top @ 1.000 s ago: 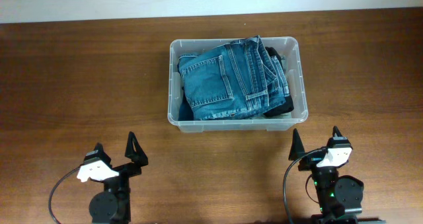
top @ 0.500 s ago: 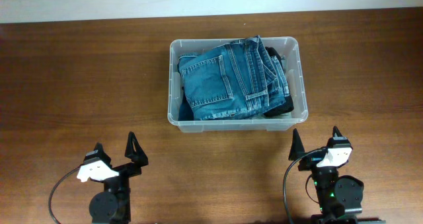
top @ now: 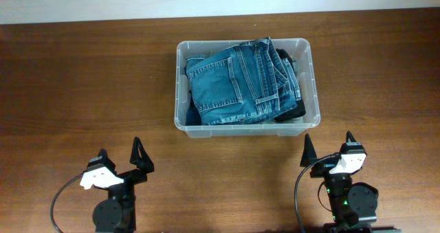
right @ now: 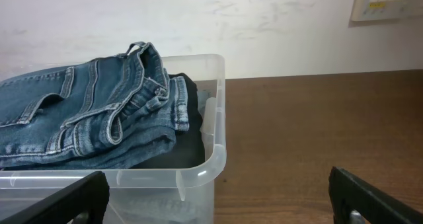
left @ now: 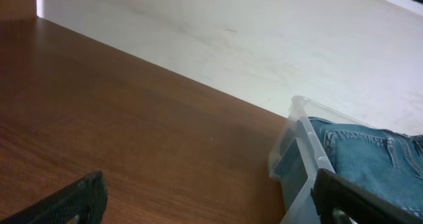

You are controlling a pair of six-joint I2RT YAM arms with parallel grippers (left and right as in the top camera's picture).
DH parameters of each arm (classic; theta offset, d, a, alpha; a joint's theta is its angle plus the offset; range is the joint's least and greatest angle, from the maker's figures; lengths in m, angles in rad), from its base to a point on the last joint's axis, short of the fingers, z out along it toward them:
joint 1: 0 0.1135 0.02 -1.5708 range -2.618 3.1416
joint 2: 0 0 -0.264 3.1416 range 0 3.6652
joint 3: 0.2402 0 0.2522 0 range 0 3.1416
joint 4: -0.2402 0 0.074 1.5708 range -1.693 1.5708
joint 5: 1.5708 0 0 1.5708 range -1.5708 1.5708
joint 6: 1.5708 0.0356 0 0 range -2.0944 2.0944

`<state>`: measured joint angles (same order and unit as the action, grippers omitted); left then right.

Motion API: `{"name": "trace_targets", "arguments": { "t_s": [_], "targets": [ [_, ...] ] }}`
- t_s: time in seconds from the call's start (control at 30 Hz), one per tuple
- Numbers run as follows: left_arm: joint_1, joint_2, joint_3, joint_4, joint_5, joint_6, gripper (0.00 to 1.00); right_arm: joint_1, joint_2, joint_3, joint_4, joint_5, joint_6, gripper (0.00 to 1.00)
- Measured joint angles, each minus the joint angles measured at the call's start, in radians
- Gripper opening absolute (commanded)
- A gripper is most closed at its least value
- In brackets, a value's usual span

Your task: Pack container

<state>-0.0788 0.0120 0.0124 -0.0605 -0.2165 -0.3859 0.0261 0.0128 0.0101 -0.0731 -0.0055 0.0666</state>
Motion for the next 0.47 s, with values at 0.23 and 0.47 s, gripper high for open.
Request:
{"name": "trace_targets", "arguments": {
  "t_s": [0.23,0.47],
  "targets": [
    [0.0,0.0,0.0,0.0,0.0,0.0,0.99,0.0,0.0,0.0,0.0,0.0,0.001,0.98],
    [0.0,0.0,0.0,0.0,0.0,0.0,0.99,0.0,0.0,0.0,0.0,0.0,0.0,0.98]
  ]
}}
